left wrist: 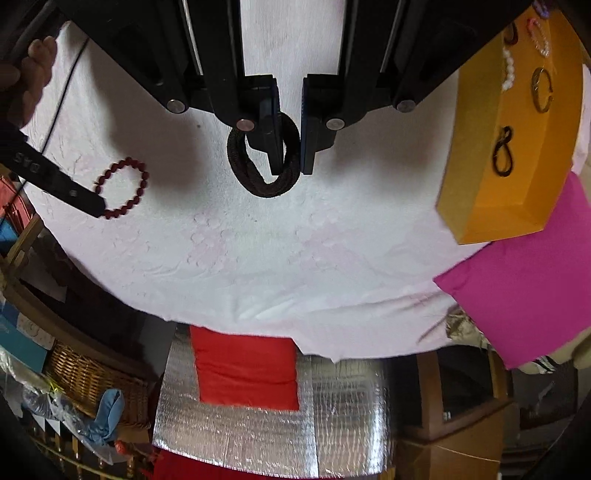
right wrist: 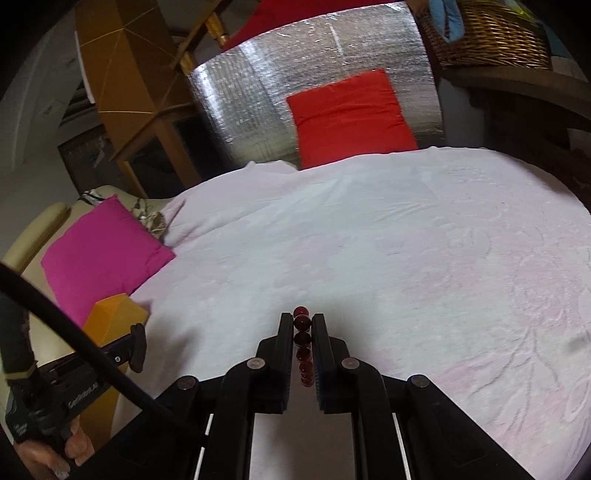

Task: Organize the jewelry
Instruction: 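Carry the red bead bracelet and black rubber ring over the orange box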

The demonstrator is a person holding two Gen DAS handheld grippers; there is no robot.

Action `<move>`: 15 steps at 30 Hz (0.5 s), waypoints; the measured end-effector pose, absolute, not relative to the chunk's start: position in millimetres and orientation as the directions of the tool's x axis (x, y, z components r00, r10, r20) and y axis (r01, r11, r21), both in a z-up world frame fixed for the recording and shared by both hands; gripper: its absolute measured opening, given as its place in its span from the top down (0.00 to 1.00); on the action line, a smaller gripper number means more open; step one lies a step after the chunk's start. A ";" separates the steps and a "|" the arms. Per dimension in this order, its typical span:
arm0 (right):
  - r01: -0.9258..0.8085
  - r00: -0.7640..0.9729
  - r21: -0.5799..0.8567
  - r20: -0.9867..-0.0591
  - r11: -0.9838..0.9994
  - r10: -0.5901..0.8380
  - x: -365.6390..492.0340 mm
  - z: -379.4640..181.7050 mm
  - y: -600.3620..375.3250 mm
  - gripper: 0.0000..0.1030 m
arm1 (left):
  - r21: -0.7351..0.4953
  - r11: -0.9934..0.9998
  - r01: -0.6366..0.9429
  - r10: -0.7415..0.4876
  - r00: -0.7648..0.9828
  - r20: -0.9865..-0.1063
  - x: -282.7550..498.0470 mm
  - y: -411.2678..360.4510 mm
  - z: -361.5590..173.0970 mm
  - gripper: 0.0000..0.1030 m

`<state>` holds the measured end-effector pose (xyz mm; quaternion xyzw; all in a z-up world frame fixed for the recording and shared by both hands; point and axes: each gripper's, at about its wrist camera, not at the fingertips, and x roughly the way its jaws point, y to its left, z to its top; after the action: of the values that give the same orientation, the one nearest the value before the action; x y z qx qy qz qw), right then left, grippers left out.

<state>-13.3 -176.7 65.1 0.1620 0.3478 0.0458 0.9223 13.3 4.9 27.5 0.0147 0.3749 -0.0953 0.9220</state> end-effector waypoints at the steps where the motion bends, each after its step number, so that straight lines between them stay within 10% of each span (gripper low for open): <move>1: 0.022 0.756 0.329 -0.624 0.944 0.200 -13.5 65.5 -171.3 0.90 | -0.050 0.982 0.180 -0.165 0.706 -0.689 7.8 7.5 29.0 0.91; 15: -0.061 0.774 0.315 -0.585 0.947 0.244 -33.6 71.3 -125.6 0.90 | -0.061 0.997 0.053 -0.080 0.767 -0.636 -56.2 77.6 61.9 0.91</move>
<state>-33.6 -125.6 71.3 0.1403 0.3262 0.0817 0.9313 -56.2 77.6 61.9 -0.0199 0.3392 -0.0354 0.9398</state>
